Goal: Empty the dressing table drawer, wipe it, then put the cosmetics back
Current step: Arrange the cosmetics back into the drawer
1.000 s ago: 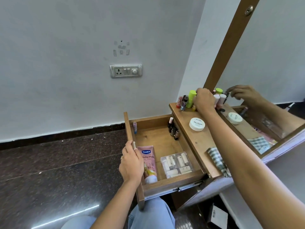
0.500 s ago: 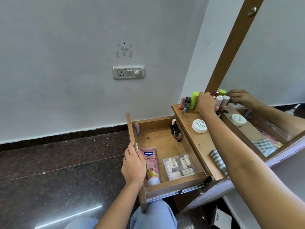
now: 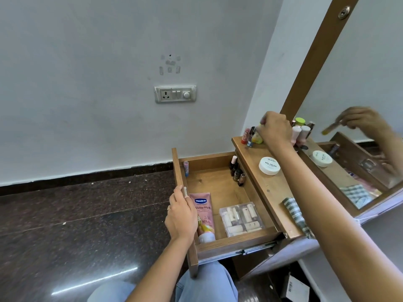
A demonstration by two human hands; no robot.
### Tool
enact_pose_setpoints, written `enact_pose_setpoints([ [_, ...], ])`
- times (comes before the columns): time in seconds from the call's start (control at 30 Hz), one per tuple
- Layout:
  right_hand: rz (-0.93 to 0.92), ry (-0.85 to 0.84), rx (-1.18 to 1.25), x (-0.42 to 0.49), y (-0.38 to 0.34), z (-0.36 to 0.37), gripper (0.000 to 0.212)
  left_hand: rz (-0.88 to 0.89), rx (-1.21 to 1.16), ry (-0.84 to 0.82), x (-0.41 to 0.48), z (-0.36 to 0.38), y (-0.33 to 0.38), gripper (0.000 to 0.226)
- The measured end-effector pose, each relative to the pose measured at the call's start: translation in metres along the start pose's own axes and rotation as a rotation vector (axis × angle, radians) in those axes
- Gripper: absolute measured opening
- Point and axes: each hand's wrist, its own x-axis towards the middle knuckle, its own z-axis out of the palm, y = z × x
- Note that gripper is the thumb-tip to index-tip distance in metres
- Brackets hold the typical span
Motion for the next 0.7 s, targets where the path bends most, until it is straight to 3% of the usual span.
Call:
enact_pose_setpoints([
  [0.1,-0.067,-0.132,0.103,0.021,0.011,0.054,0.012,-0.001,0.002,0.000,-0.001,-0.001,0.000,0.037],
  [0.3,-0.420,-0.463,0.067,-0.014,-0.035,0.156,0.017,0.001,-0.002,0.002,-0.002,-0.002,0.002,0.036],
  [0.43,-0.473,-0.506,0.082,-0.029,-0.051,0.197,0.017,0.003,-0.009,0.002,0.000,-0.003,0.001,0.037],
  [0.7,-0.408,-0.526,0.213,-0.037,-0.059,0.233,0.017,-0.004,-0.029,0.003,0.001,-0.002,0.000,0.037],
])
